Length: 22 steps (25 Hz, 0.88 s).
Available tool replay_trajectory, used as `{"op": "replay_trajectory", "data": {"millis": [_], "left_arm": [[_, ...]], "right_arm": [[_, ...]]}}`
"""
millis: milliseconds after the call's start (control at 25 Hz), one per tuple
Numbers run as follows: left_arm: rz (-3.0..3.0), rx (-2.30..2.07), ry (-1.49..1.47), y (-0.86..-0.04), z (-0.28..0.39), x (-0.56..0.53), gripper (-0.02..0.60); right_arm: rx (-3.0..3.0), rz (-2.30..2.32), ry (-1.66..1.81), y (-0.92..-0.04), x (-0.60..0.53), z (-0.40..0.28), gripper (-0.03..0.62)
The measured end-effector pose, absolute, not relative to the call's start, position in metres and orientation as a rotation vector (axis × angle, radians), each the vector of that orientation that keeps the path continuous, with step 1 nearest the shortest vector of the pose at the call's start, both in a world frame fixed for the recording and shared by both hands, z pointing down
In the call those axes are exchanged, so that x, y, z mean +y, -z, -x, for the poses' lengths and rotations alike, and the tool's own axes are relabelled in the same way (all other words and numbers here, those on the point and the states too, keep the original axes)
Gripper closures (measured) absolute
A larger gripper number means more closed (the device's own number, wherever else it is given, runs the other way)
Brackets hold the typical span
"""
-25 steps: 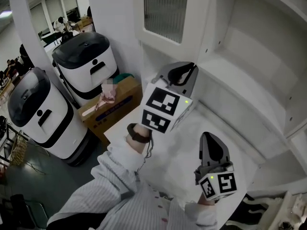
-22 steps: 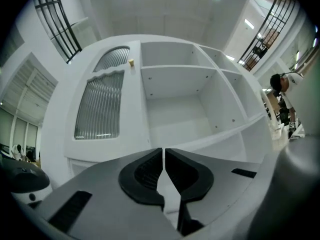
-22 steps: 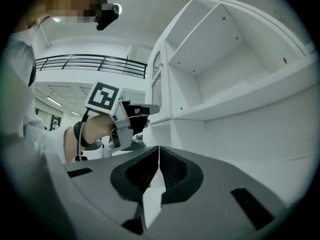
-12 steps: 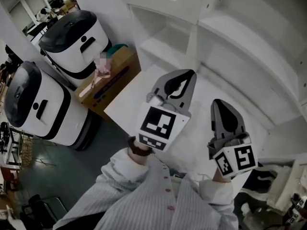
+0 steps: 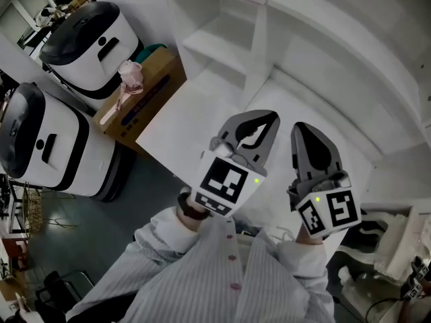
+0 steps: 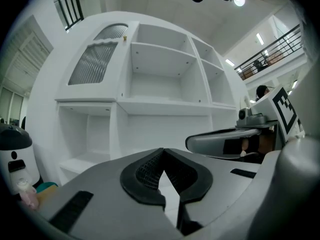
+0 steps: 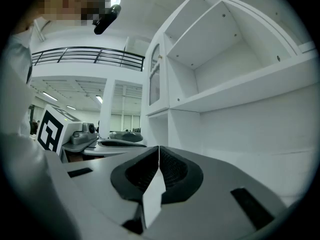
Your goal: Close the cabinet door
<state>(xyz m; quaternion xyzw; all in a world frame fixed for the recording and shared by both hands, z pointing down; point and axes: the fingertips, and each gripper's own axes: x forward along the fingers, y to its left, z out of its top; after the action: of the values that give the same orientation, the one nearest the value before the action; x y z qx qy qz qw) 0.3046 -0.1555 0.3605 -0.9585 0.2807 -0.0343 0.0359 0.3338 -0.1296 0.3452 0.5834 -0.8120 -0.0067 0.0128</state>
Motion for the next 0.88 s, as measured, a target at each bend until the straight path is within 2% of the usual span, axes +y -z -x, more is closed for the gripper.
{"op": "replay_trajectory", "data": {"millis": [880], "left_arm": [[2.947,0.803,0.146,-0.370,-0.318,-0.154,0.571]], "right_arm": [[-2.503,-1.853,-0.048,-0.356,-0.131,-0.346,0.580]]}}
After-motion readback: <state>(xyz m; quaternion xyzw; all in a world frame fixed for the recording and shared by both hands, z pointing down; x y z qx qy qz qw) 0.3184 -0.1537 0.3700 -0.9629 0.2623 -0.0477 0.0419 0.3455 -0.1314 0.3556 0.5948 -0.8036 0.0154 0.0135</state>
